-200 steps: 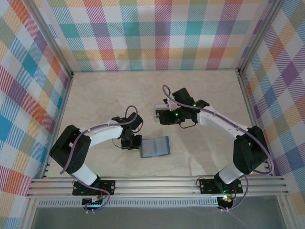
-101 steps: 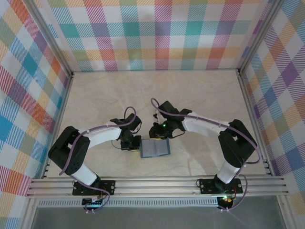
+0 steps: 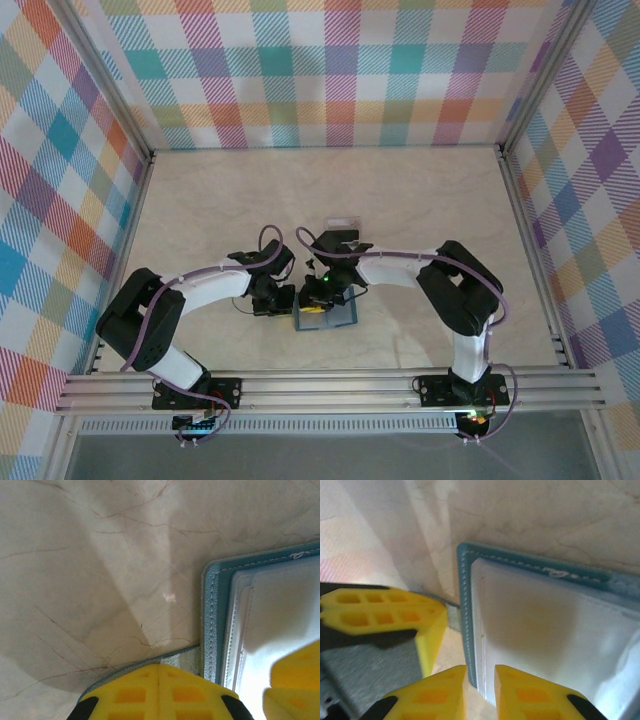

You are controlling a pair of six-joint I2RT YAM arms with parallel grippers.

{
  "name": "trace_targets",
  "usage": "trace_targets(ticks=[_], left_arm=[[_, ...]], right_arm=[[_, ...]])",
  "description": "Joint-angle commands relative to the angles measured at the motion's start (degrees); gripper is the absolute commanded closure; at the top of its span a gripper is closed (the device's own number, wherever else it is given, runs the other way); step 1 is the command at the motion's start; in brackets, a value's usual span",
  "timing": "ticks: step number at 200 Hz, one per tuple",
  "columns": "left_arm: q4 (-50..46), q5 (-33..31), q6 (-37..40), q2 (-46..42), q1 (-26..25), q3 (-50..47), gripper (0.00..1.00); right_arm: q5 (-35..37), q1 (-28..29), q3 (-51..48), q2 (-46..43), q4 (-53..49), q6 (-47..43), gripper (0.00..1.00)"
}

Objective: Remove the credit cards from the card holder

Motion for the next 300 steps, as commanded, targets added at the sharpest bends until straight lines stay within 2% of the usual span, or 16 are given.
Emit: trace_targets(ticks=[1,74,151,226,300], left_arm=[[-1.25,1.66,-0.6,1.35,0.14,-2.75,0.97],[-1.7,1.66,0.04,2.29,0.15,-2.51,0.97],[-2.37,1.84,0.15,2.66,0.15,-1.58,0.97],[-2.48,2.01,0.37,2.77,0.17,-1.09,0.97],[-3.53,2.01,0.71,2.66,0.17,-0.08,0.97]], right_arm=[[-1.45,0.54,1.37,1.25,2.0,1.62,0.78],[8.79,0.74,1.97,0.1,-10.76,-1.19,0.69],[20.04,2.69,8.78,0.09,-24.4,-1.72,0.59],[25.67,4.19,12.79,1.56,-30.39,-2.25,0.45],[28.67,4.06,11.56,-0.01,-31.79,-2.25,0.46]])
